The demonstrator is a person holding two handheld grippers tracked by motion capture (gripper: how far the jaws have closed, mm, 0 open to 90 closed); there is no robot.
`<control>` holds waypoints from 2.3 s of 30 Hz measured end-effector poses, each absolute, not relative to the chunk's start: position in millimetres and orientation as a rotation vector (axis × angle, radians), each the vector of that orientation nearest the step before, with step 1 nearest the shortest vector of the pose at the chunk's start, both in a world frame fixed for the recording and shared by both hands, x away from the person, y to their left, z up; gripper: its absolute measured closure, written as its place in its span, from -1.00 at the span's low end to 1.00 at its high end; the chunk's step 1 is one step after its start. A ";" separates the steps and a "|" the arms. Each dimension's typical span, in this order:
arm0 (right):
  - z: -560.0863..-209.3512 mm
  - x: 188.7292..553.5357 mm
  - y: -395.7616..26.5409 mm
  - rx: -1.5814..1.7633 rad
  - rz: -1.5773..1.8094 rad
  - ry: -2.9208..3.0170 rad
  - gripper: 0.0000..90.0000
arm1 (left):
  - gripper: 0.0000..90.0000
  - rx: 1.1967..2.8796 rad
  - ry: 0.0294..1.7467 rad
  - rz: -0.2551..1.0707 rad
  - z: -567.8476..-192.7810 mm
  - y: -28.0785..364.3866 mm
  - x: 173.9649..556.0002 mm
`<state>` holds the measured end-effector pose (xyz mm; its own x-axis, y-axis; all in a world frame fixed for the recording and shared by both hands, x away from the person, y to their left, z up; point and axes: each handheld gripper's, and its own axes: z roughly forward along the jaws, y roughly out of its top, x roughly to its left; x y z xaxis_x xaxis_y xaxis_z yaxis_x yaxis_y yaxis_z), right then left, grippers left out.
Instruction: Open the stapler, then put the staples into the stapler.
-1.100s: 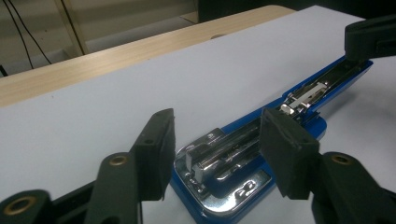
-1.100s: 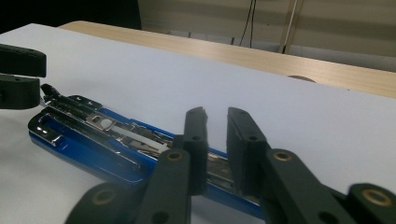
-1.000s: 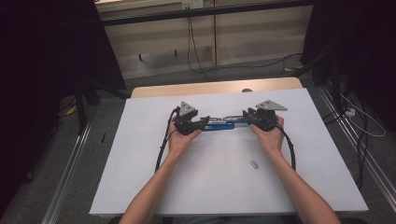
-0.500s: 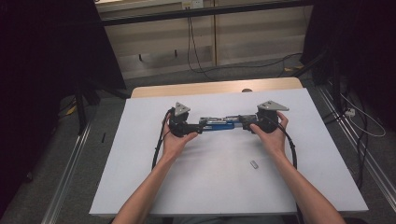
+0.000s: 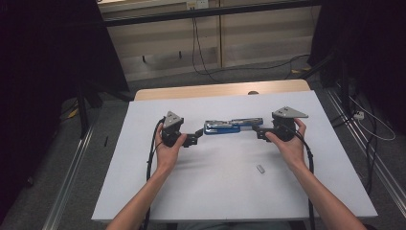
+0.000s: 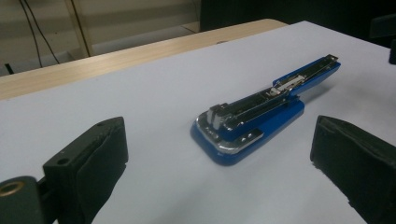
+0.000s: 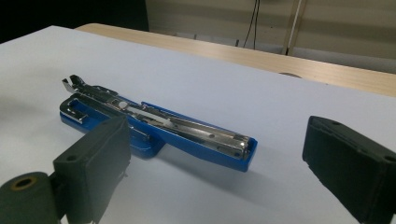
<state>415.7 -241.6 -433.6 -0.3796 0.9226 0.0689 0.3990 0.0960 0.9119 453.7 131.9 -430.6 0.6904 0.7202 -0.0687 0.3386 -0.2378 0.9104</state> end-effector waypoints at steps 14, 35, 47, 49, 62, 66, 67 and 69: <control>-431.3 388.0 -250.3 1.276 1.292 1.851 -0.80 | -0.87 1.832 0.795 0.520 -425.5 145.5 414.7; -426.4 344.1 -273.5 1.270 1.276 1.829 -0.77 | -0.90 1.794 0.815 0.583 -426.0 184.7 360.3; -431.4 333.9 -272.6 1.279 1.282 1.855 -0.76 | -0.90 1.765 0.837 0.593 -429.0 197.0 350.3; -432.5 332.3 -271.6 1.273 1.270 1.859 -0.75 | -0.90 1.763 0.843 0.582 -428.8 197.3 349.2; -425.6 334.7 -262.6 1.278 1.286 1.997 -0.76 | -0.90 1.781 0.841 0.555 -432.6 196.0 349.2; -424.2 335.4 -257.2 1.264 1.245 2.043 -0.75 | -0.91 1.784 0.857 0.550 -434.9 196.5 348.8; -423.5 336.0 -255.9 1.257 1.231 2.060 -0.75 | -0.91 1.785 0.856 0.551 -435.1 196.5 348.6; -422.2 337.3 -253.4 1.263 1.222 2.098 -0.75 | -0.91 1.788 0.850 0.555 -434.4 197.2 348.6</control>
